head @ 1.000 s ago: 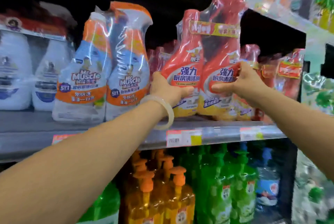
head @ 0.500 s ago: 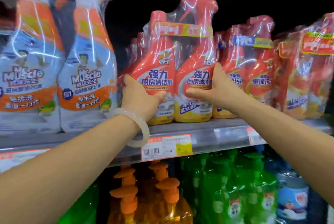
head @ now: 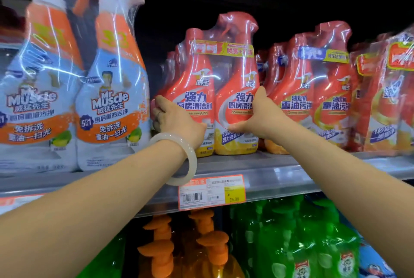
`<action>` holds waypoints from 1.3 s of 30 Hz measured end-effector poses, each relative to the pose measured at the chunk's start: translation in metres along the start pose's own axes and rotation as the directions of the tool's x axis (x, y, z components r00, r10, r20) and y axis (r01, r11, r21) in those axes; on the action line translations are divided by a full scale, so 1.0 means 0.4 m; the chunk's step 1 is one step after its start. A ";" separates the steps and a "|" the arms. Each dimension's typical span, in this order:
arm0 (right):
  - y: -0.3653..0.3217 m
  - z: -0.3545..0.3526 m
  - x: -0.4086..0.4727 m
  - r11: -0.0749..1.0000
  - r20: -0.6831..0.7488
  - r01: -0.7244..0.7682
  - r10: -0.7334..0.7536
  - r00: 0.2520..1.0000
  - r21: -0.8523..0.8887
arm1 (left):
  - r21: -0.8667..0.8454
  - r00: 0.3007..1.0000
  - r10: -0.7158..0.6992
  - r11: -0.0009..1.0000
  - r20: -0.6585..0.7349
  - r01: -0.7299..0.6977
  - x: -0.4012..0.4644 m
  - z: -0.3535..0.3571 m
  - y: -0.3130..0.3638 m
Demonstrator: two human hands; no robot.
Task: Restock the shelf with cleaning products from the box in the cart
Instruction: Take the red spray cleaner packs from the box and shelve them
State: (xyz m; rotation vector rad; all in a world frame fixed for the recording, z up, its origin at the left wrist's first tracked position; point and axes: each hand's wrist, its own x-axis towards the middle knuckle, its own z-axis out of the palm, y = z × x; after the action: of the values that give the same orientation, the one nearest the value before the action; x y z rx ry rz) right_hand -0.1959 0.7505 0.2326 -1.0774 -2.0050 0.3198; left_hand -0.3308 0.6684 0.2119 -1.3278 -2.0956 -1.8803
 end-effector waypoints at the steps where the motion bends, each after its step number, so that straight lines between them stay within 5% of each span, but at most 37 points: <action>1: 0.005 0.007 0.009 0.999 -0.007 0.001 -0.001 1.000 0.048 | 0.006 1.000 -0.013 1.000 -0.007 0.013 0.004 0.003 0.001; 8: 0.008 0.023 -0.001 0.996 -0.062 0.045 -0.041 0.997 0.079 | 0.071 0.998 -0.066 0.995 -0.026 0.067 0.024 0.005 0.007; 13: -0.007 0.020 -0.060 0.937 -0.081 0.114 -0.148 0.986 -0.329 | 0.130 0.996 -0.073 0.988 -0.059 0.080 0.010 0.001 0.017; 16: 0.014 -0.002 -0.075 0.887 -0.118 0.181 -0.253 0.960 -0.426 | 0.169 0.998 -0.020 0.985 -0.068 0.032 -0.011 0.000 0.017; 19: 0.052 -0.045 -0.074 0.748 -0.109 0.285 -0.429 0.896 -0.599 | 0.249 0.998 0.038 0.968 -0.054 -0.024 -0.033 0.002 0.015; 21: 0.071 -0.066 -0.060 0.609 -0.064 0.328 -0.531 0.845 -0.722 | 0.310 0.992 0.109 0.947 -0.069 -0.082 -0.051 0.001 0.017; 25: 0.083 -0.086 -0.053 0.469 0.098 0.311 -0.424 0.901 -0.827 | 0.406 0.871 0.491 0.794 0.012 -0.453 -0.095 0.020 0.035; 29: 0.105 -0.098 -0.065 0.602 0.071 0.361 -0.451 0.890 -0.712 | 0.213 0.812 0.526 0.788 0.253 -0.577 -0.113 0.105 0.076; 33: 0.182 -0.129 -0.095 0.714 -0.057 0.371 -0.497 0.866 -0.594 | 0.028 0.868 0.358 0.920 0.344 -0.390 -0.120 0.198 0.129; 39: 0.304 -0.189 -0.135 0.914 -0.170 0.067 -0.145 0.975 -0.399 | -0.008 0.892 0.080 0.996 0.445 -0.086 -0.119 0.302 0.179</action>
State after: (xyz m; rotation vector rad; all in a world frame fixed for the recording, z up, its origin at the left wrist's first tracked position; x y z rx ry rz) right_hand -0.0520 0.7702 0.1842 -1.1824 -1.9829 -0.2523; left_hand -0.1982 0.7347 0.2112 -1.9693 -2.1790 -1.6431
